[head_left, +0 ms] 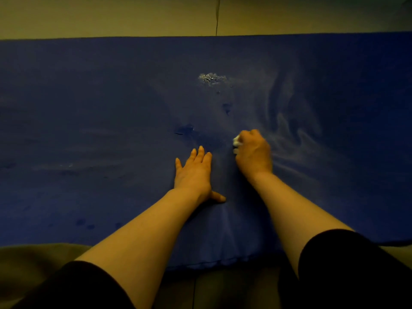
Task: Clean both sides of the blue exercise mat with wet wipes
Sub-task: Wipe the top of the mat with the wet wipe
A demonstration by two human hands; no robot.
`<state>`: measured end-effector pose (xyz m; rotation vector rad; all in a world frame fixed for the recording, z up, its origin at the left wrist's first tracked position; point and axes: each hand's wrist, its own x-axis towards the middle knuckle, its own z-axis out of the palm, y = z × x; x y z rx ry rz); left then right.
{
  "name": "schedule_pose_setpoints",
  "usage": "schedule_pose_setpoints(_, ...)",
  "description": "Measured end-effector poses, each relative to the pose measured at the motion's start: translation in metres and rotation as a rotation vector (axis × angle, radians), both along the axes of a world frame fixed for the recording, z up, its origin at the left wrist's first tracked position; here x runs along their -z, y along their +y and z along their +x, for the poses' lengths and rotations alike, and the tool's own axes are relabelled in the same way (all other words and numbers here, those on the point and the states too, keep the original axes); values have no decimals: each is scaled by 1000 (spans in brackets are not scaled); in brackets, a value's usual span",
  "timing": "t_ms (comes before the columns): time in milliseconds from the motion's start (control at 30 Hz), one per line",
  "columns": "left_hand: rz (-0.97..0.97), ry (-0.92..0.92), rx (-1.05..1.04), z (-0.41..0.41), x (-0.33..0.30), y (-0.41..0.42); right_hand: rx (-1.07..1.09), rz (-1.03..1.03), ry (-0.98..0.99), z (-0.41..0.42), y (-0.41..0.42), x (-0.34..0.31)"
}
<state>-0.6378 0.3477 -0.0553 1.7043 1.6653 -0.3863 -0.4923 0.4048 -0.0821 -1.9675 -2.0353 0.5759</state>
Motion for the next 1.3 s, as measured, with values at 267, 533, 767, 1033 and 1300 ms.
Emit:
schedule_pose_setpoints(267, -16, 7, -17, 2, -2, 3, 19, 52, 23, -33, -2, 8)
schedule_pose_setpoints(533, -16, -17, -42, 1, -1, 3, 163, 34, 188, 4, 28, 10)
schedule_pose_setpoints(767, 29, -41, -63, 0, -2, 3, -28, 108, 140, -40, 2, 15)
schedule_pose_setpoints(1033, 269, -46, -155, -5, 2, 4, 128, 38, 114, -8, 41, 8)
schedule_pose_setpoints(1300, 440, -128, -142, -29, 17, 50, -162, 132, 138, -49, 21, 18)
